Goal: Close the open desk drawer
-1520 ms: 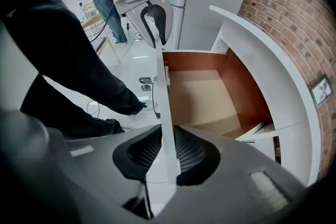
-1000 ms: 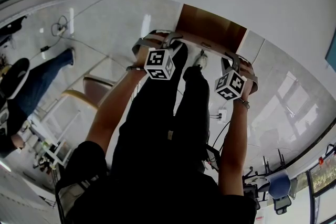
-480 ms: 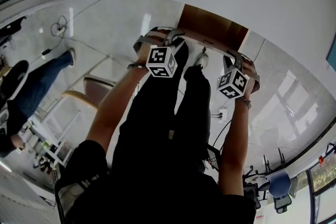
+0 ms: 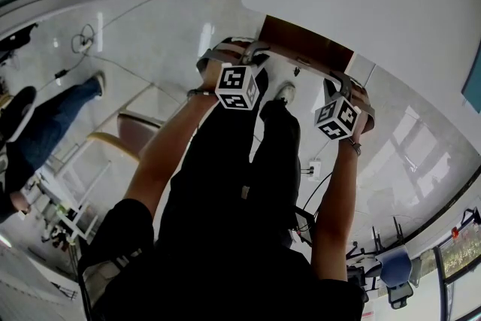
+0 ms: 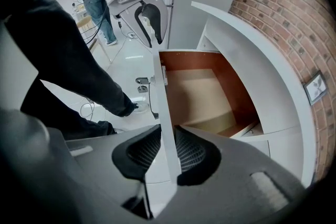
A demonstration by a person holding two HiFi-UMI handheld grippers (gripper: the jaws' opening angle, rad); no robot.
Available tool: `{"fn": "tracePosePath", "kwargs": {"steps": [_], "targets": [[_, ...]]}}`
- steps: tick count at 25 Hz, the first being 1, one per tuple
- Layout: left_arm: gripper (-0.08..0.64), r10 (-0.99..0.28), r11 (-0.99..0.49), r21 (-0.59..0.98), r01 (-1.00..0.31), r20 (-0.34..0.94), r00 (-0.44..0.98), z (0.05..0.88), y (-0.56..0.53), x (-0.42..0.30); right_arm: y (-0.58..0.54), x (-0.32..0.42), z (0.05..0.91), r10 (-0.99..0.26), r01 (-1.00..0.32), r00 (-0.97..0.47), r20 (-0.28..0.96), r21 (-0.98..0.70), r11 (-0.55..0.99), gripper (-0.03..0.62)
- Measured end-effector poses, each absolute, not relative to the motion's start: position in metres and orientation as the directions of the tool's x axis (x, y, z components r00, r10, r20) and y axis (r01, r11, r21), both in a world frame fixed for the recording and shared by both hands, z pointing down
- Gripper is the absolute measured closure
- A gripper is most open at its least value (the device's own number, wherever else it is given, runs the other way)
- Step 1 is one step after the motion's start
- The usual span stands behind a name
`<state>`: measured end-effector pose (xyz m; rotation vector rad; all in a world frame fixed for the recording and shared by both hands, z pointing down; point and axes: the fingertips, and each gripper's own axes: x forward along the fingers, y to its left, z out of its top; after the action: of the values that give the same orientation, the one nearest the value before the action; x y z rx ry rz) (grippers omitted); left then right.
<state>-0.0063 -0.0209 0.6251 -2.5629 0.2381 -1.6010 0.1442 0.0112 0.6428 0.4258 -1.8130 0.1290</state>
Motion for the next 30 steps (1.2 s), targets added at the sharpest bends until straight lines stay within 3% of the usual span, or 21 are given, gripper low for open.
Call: {"fn": "tracePosePath", "kwargs": {"steps": [30], "targets": [[0.453,-0.255,-0.967,-0.224,-0.122,0.867,0.429,0.62,-0.067,0.004,-0.033,0.156,0.639,-0.263,-0.344,-0.228,0.937,0.176,0.923,0.505]]}}
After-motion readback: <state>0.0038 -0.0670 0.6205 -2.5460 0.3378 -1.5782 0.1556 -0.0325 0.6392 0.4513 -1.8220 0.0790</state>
